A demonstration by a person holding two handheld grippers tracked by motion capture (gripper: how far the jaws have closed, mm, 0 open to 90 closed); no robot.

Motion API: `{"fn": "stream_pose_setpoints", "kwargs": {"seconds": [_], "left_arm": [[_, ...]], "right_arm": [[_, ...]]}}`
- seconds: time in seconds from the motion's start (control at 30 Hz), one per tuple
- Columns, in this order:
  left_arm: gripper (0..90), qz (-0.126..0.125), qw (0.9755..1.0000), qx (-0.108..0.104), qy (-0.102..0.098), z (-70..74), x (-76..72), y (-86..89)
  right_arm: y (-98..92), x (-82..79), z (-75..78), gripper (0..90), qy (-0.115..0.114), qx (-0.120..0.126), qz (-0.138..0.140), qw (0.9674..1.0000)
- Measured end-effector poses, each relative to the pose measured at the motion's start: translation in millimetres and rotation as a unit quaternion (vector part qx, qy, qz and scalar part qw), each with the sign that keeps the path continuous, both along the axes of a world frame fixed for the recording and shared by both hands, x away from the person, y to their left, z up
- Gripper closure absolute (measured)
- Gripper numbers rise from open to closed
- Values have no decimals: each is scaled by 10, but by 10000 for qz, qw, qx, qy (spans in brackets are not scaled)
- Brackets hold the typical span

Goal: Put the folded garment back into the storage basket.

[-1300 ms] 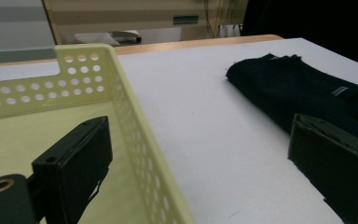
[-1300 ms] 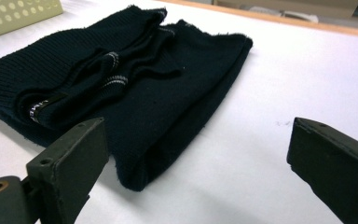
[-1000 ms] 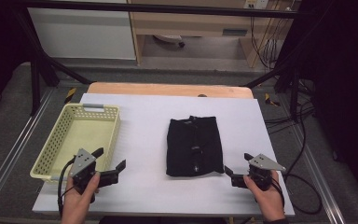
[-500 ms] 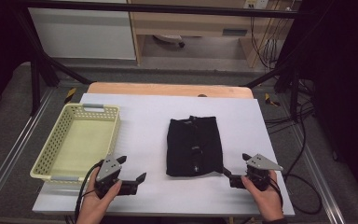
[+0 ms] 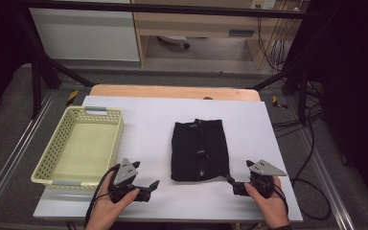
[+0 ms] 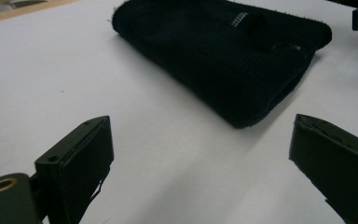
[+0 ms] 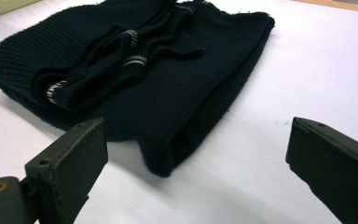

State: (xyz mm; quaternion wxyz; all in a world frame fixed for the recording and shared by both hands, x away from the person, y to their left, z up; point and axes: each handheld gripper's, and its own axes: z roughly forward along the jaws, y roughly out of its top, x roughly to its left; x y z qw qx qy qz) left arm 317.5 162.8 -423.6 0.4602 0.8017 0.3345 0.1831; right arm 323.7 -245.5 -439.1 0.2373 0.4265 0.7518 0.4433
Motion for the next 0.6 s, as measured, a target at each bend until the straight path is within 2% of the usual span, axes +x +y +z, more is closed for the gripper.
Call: {"fn": "stream_pose_setpoints", "kwargs": {"seconds": [0.07, 0.13, 0.17, 0.23, 0.27, 0.3, 0.33, 0.43, 0.5, 0.53, 0.6], "left_arm": [[88, -158, 9998, 59, 88, -43, 40, -73], [90, -241, 9993, 206, 193, -97, 70, -154], [94, -247, 9990, 288, 249, -129, 82, -196], [156, -265, 9982, 393, 374, -189, 105, -276], [156, -296, 9980, 437, 361, -211, 114, -312], [216, -300, 9981, 464, 287, -230, 120, -346], [231, -296, 9980, 479, 276, -244, 128, -372], [263, -461, 9967, 445, 506, -309, 192, -499], [272, -552, 9958, 506, 534, -341, 238, -610], [345, -636, 9938, 627, 659, -363, 293, -695], [374, -554, 9945, 632, 624, -361, 350, -745]], "right_arm": [[38, -46, 18, 52, -2, 2, 21, 10000], [41, -56, 18, 51, -6, -15, 46, 10000], [42, -62, 14, 49, 17, -32, 56, 10000], [29, -33, -4, 49, 138, -33, -3, 9999], [29, -33, -4, 49, 138, -33, -3, 9999], [22, -16, -5, 49, 194, -34, 0, 9998], [22, -15, 0, 49, 208, -4, -4, 9998], [26, -18, -1, 48, 225, 32, 16, 9997], [25, -18, -6, 48, 229, 14, 50, 9997], [14, -18, -9, 49, 243, 45, 61, 9997], [-4, -17, -14, 49, 285, 85, 33, 9996]]}}
